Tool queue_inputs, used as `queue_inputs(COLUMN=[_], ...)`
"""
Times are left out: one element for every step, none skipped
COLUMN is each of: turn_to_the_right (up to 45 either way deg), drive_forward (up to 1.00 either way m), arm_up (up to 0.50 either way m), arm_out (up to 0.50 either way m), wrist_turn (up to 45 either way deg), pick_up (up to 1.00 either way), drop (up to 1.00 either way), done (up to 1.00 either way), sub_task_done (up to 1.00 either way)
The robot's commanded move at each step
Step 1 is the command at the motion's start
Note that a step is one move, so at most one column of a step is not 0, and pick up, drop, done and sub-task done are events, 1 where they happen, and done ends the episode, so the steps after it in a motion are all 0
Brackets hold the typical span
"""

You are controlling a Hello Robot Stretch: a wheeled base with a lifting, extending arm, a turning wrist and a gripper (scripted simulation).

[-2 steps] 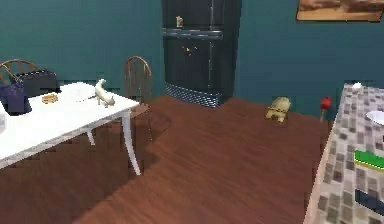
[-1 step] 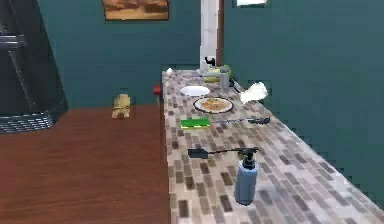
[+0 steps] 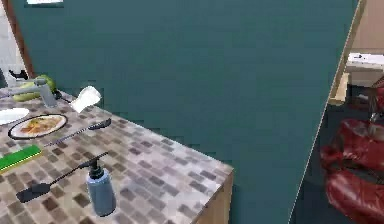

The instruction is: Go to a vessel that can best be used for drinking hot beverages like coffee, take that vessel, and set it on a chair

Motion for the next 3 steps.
queue_inputs(turn_to_the_right=[45.0, 30.0, 0.0], drive_forward=[0.0, 0.0, 1.0], arm_up=[0.0, 0.0, 0.0], arm_out=[0.0, 0.0, 0.0], wrist_turn=[0.0, 0.0, 0.0], pick_up=[0.0, 0.0, 0.0], drop=[0.0, 0.0, 0.0], done=[0.0, 0.0, 0.0], sub_task_done=[0.0, 0.0, 0.0])
